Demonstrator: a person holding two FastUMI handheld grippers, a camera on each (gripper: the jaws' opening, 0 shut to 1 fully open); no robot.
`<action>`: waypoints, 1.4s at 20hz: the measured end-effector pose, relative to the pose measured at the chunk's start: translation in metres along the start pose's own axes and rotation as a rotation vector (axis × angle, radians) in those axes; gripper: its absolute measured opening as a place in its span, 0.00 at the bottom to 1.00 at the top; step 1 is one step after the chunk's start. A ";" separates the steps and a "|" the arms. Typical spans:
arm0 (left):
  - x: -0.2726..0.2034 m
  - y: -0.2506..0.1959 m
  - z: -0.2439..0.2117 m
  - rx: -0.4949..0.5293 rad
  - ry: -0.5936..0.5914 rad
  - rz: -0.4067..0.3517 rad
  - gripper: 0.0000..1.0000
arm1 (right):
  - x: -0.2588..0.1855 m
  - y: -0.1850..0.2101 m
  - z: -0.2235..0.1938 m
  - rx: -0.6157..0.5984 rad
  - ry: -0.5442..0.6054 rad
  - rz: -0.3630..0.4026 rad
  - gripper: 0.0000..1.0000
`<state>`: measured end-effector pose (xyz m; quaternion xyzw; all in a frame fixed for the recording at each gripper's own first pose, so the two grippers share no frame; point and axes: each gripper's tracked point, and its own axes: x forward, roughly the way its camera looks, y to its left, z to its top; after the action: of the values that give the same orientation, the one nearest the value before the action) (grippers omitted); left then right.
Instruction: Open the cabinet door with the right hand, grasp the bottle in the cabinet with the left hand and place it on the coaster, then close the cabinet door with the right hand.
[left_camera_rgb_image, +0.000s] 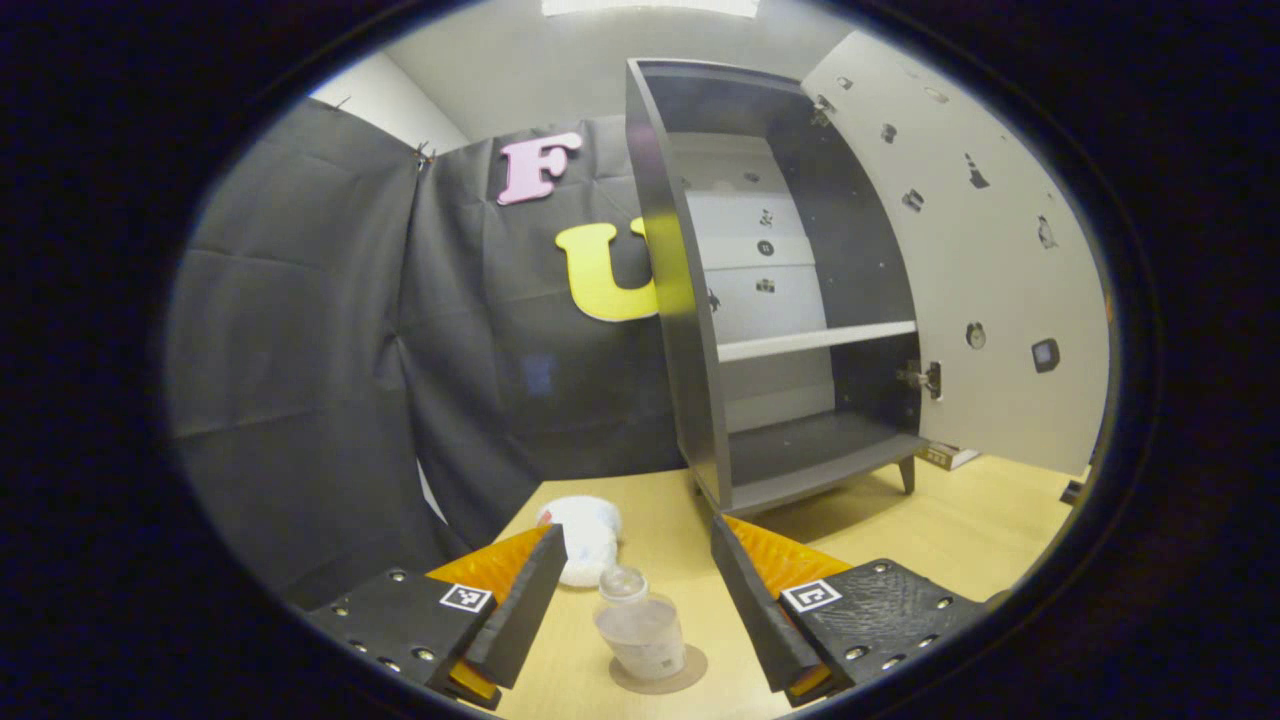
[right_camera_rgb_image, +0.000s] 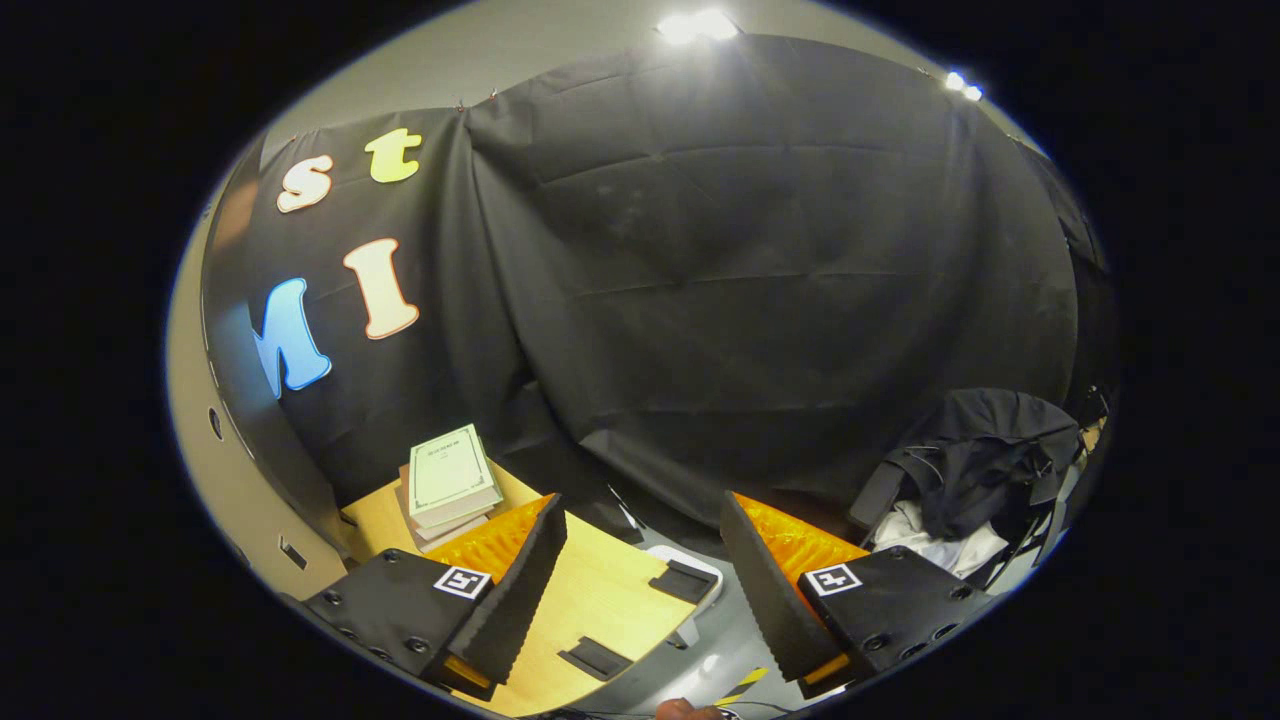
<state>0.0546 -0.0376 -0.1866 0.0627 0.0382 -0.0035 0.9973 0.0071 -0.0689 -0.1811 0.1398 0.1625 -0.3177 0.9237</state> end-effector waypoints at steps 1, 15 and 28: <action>-0.004 -0.003 0.018 -0.006 -0.008 0.020 0.87 | 0.006 0.007 0.004 0.002 -0.005 0.024 0.98; -0.020 -0.093 0.203 -0.170 -0.018 -0.014 0.88 | -0.009 0.094 0.102 -0.155 -0.152 0.433 0.93; -0.073 -0.031 0.221 -0.227 0.028 0.233 0.89 | -0.093 0.197 0.130 -0.319 -0.186 0.820 0.98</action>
<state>-0.0015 -0.0958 0.0338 -0.0465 0.0448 0.1177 0.9910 0.0898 0.0835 0.0032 0.0192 0.0570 0.0928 0.9939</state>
